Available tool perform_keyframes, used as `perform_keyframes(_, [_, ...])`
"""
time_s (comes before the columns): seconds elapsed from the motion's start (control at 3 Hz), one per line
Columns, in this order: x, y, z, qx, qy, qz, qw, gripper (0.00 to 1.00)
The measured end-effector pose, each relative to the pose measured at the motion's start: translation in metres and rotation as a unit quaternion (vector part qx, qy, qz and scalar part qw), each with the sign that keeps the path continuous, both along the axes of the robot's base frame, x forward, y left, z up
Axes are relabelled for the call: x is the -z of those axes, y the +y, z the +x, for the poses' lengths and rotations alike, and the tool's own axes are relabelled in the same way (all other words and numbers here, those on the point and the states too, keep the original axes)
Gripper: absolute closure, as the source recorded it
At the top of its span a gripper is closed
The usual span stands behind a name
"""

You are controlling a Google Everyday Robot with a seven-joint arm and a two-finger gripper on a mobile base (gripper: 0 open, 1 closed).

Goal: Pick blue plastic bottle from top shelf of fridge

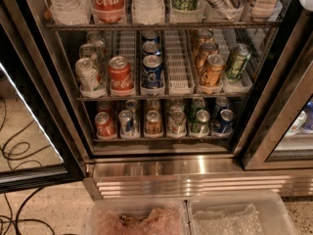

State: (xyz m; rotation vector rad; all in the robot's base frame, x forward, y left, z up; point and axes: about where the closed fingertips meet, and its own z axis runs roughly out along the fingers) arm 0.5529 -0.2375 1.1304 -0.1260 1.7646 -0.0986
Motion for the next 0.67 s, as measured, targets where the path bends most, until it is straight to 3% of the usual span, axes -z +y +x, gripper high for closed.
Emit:
perform_keyframes(0.33, [-0.0016,-0.0014,-0.0257,-0.002,0.0,0.007,1.0,1.0])
perform_keyframes(0.67, [-0.0016,-0.0014,-0.0257,-0.002,0.0,0.007,1.0,1.0])
